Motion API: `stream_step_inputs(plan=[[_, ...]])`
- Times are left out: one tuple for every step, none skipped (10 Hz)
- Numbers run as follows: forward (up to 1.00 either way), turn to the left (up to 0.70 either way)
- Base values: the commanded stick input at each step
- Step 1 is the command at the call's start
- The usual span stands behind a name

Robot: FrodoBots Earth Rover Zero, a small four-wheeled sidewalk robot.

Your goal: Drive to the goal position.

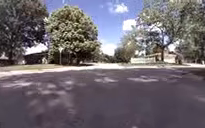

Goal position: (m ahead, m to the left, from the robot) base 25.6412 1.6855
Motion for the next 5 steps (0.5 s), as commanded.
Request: stream_step_inputs(plan=[[0.85, -0.02], [0.85, -0.20], [0.85, -0.33], [0.85, -0.34], [0.85, -0.34]])
